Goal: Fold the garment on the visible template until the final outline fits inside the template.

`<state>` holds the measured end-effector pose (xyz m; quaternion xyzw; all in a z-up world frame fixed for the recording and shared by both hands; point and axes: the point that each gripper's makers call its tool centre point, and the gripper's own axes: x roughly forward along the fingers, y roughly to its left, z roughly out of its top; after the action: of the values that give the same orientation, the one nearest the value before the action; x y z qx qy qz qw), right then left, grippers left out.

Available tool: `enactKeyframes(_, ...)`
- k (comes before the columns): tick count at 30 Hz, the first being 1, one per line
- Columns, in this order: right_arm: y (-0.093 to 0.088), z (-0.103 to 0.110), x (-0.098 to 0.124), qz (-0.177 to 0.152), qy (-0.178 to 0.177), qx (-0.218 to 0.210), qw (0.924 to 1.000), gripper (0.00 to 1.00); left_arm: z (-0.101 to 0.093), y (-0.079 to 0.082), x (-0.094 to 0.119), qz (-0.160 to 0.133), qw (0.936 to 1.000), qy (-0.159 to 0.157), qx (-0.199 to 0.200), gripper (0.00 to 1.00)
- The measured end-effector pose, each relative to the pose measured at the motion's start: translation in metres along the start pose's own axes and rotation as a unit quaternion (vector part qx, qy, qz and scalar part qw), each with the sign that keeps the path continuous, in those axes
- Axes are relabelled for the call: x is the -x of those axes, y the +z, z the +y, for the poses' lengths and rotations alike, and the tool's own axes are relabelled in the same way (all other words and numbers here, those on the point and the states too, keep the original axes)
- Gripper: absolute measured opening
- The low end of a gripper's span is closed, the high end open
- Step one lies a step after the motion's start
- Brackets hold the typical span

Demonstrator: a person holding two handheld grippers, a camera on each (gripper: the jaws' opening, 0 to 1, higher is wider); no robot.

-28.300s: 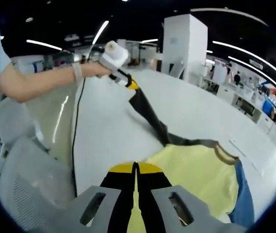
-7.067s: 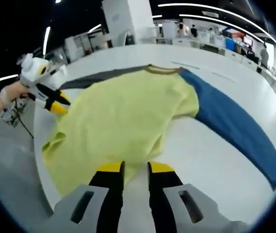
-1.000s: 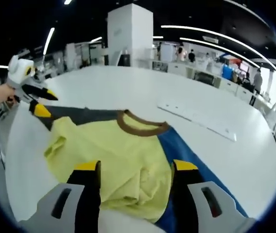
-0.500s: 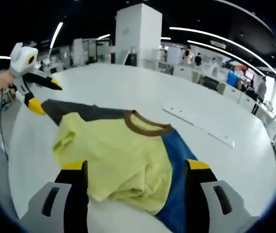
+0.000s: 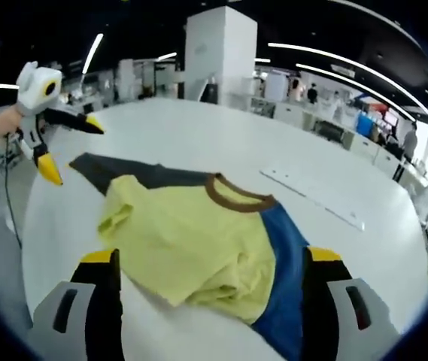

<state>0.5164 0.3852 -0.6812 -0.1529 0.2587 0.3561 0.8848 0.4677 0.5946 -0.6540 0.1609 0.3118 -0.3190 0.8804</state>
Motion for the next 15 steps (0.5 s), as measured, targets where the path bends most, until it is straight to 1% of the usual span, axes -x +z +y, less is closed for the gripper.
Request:
enactKeyframes(7, 0.004, 0.008, 0.009, -0.005, 0.007, 0.006, 0.9999, 1.00, -0.006, 0.009, 0.008, -0.013, 0.9999, -0.002, -0.008, 0.96)
enactKeyframes(12, 0.007, 0.013, 0.017, -0.010, 0.009, 0.013, 0.9998, 1.00, -0.013, 0.011, 0.012, -0.012, 0.9998, -0.007, -0.014, 0.99)
enactKeyframes(15, 0.009, 0.016, 0.021, -0.014, 0.009, 0.014, 0.9998, 1.00, -0.018, 0.012, 0.015, -0.013, 0.9997, -0.012, -0.020, 0.99)
